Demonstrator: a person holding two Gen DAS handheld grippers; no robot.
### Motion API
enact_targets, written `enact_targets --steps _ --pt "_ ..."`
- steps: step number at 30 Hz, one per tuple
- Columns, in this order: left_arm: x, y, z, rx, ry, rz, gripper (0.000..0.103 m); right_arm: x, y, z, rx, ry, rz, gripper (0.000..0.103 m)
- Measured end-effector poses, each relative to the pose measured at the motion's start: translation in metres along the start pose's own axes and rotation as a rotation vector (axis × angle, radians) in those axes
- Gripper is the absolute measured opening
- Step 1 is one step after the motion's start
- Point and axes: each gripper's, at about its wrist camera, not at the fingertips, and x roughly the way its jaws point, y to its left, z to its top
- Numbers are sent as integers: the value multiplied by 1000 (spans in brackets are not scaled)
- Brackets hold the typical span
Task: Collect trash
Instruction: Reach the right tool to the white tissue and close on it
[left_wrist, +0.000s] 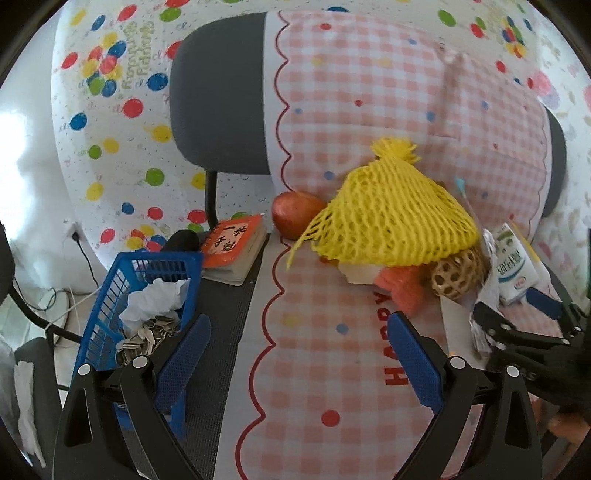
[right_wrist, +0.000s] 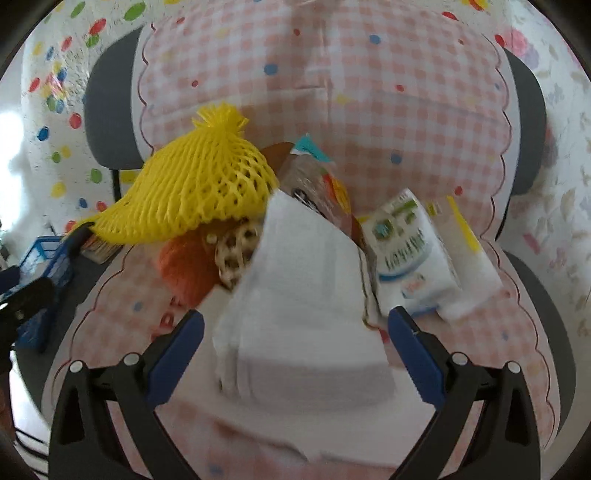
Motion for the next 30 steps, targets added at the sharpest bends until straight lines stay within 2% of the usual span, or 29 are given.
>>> enact_targets --steps 2,5,7,9,11,17,19,20,22,25,30 --pt "4 4 0 -20 13 19 95 12 9 8 -2 8 -13 97" --pt "6 7 -3 -29 30 56 95 23 20 14 -37 24 -87 97" --pt "5 10 -6 -27 35 61 95 27 24 16 -50 39 -125 82" --pt "3 13 -7 -28 35 61 95 29 27 18 -68 43 -174 74" --pt "-1 15 -8 -27 32 70 95 31 26 19 -77 56 -200 70" --pt "-20 25 -12 -29 13 89 95 38 19 20 -74 91 -194 52" --pt "-25 29 -13 -35 13 94 95 38 16 21 -80 98 -196 36" --pt "-29 32 -14 -38 10 96 95 36 13 23 -83 101 -198 31" --pt "-35 37 -15 -36 3 102 95 30 6 28 -73 85 -196 16" --pt "-44 45 -15 -44 -15 109 95 8 -8 38 -28 43 -170 8" --pt "-54 51 -19 -34 -26 110 95 -40 -35 54 49 -52 -75 5"
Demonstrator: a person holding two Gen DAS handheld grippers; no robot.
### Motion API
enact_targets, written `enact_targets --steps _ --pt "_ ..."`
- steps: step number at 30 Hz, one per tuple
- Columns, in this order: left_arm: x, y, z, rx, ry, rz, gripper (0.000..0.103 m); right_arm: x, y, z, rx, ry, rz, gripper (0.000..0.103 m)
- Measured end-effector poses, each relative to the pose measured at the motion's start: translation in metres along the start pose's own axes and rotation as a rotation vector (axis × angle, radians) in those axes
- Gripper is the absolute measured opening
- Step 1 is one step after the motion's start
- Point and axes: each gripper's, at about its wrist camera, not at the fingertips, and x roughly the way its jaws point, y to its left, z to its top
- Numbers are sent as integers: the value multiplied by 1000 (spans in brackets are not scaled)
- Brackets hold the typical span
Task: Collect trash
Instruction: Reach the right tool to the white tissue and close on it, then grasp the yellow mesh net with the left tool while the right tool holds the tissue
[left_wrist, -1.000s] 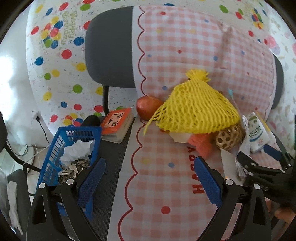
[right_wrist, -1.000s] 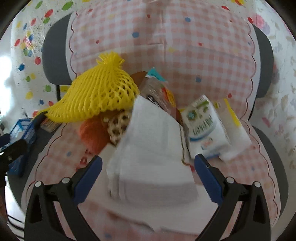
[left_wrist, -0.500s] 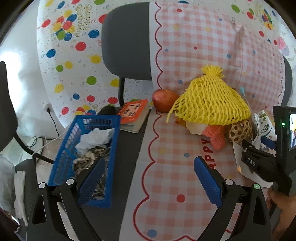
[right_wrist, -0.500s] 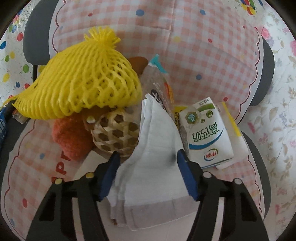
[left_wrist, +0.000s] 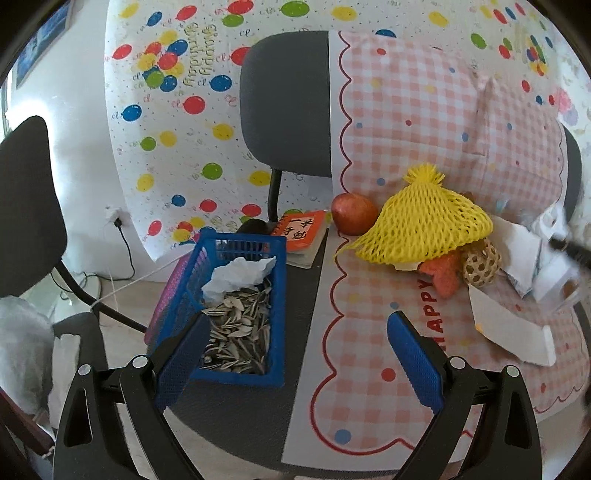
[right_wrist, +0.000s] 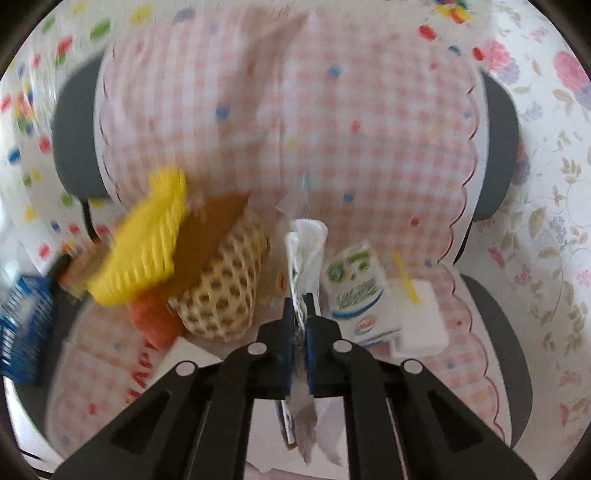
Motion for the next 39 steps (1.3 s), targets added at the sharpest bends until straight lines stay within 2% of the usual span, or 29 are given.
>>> enact_targets --steps 7,11,17,21,24,26,37,39 --pt "0 0 -1 -26 16 -18 95 -74 -35 20 61 -153 119 5" --pt "2 -12 1 22 -17 -59 95 -98 -45 5 88 -178 215 5" --pt "21 -49 9 116 -26 -168 94 -121 -61 -19 105 -191 264 5" --pt "42 -76 15 191 -24 -201 90 -112 -68 -35 141 -157 310 5" --pt "55 -93 22 240 -25 -225 88 -106 -69 -40 153 -150 309 5" --pt "66 -105 28 275 -27 -253 69 -102 -71 -40 160 -147 317 5" --pt "106 -158 49 416 -73 -228 69 -79 -81 -43 191 -110 368 5" --pt "109 -164 51 441 -97 -214 64 -76 -82 -43 194 -100 376 5"
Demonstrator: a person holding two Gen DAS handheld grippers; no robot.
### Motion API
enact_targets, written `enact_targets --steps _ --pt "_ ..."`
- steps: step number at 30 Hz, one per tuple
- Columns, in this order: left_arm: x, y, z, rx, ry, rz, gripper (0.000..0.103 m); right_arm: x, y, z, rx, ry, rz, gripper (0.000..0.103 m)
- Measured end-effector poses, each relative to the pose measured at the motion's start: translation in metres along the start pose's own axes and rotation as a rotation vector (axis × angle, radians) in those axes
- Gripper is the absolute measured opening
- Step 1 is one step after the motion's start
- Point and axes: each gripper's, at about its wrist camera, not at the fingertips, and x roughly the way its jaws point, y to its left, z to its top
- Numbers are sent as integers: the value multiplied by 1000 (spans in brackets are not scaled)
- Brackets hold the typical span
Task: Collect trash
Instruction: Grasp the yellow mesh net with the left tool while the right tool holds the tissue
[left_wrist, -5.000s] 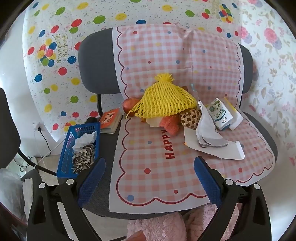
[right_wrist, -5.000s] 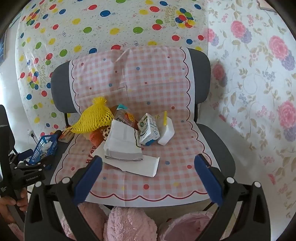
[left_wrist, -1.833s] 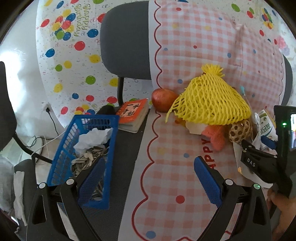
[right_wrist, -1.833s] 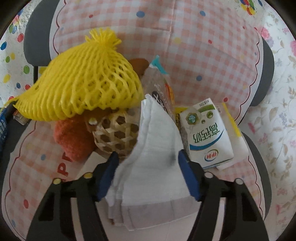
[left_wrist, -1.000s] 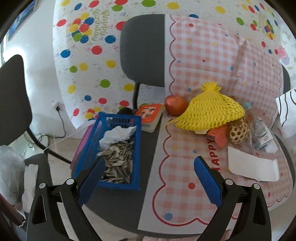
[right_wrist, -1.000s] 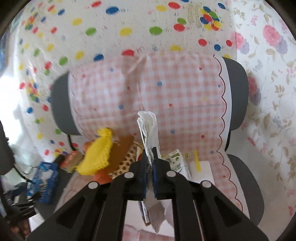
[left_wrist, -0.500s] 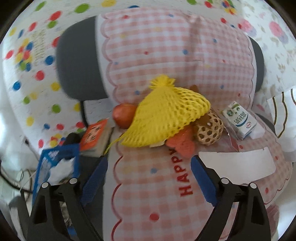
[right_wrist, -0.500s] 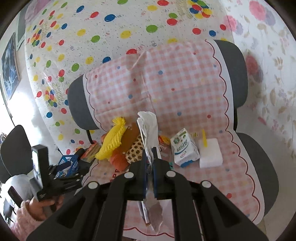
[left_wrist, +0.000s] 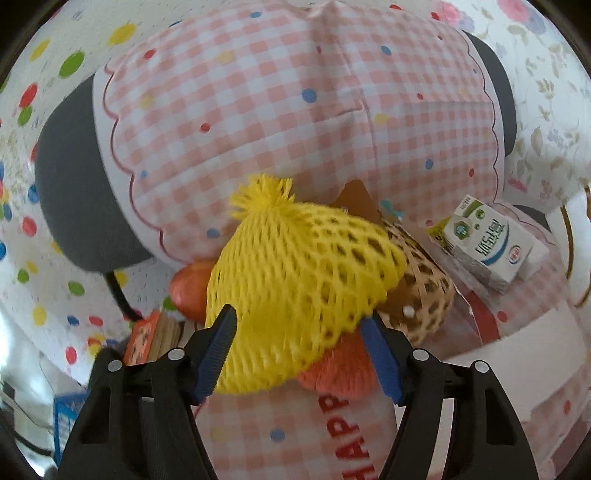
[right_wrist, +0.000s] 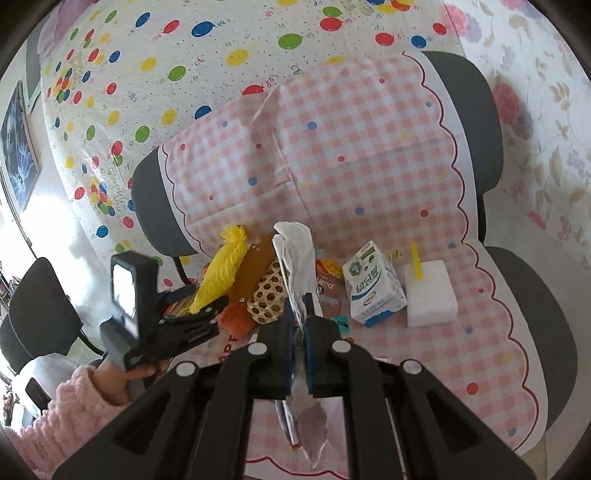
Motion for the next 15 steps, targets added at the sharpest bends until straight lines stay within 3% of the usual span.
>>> enact_targets --steps 4,6,9,15 --pt "-4 6 8 27 -18 47 35 4 0 -4 0 24 5 5" --pt "-20 26 19 -15 -37 49 14 3 3 -3 -11 15 3 5" --pt "-56 57 36 -88 -82 52 11 -3 10 4 -47 -21 -20 5" --pt "-181 82 56 -172 -254 -68 11 -43 23 23 -103 -145 -62 5"
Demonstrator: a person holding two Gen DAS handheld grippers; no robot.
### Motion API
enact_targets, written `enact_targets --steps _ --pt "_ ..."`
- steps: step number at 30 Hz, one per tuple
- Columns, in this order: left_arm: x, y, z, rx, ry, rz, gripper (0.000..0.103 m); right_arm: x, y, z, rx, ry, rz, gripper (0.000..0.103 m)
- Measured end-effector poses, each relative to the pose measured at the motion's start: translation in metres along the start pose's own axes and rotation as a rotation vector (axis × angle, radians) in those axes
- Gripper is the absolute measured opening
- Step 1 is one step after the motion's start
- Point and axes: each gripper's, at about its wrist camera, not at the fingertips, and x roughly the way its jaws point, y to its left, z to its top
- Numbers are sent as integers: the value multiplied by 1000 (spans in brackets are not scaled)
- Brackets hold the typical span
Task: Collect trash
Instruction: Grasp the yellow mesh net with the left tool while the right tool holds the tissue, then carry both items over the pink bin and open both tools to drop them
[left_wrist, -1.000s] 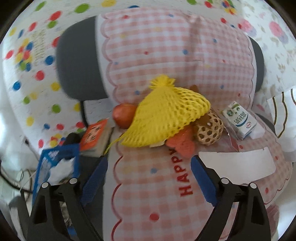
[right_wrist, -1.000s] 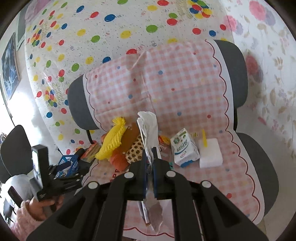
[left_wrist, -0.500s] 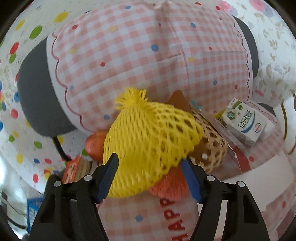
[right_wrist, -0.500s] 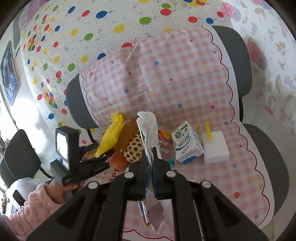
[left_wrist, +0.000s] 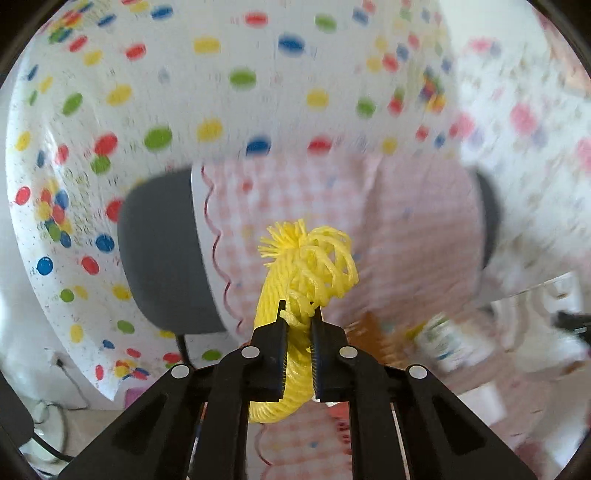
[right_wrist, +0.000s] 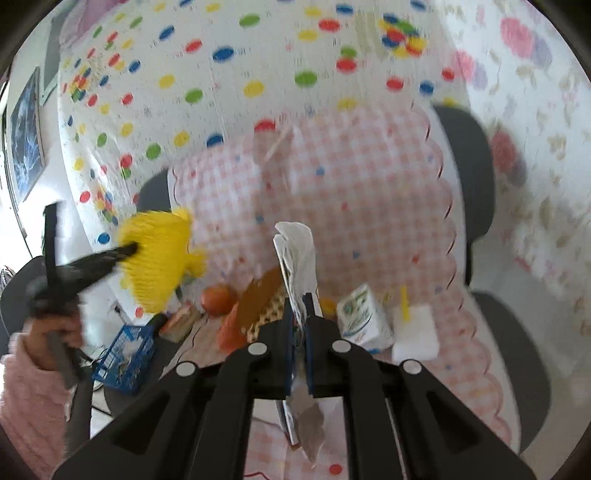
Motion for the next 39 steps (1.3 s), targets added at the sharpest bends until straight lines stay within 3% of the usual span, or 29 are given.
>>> enact_targets --steps 4,9,14,18,20,25,29,34,39 --pt "-49 -30 -3 10 -55 -84 11 -32 0 1 -13 -59 -18 5" --pt "-77 -93 -45 13 -62 -262 11 -73 -9 -24 1 -68 -69 5" --pt "-70 -148 -98 -14 -1 -417 11 -107 -25 -67 35 -6 -154 5" --pt "-72 -184 -138 -5 46 -495 11 -138 -37 -106 72 32 -240 5" --pt "-78 -197 -153 17 45 -507 11 -153 -40 -123 85 41 -280 5" --pt "-81 -222 -184 29 104 -617 12 -190 -52 -170 140 53 -380 5" --pt "-84 -251 -212 43 181 -757 12 -210 -62 -205 200 72 -420 5" --pt "-81 -287 -233 79 201 -797 12 -228 -74 -237 254 70 -453 5" --pt "-73 -308 -250 113 212 -774 12 -227 -88 -260 274 84 -485 5"
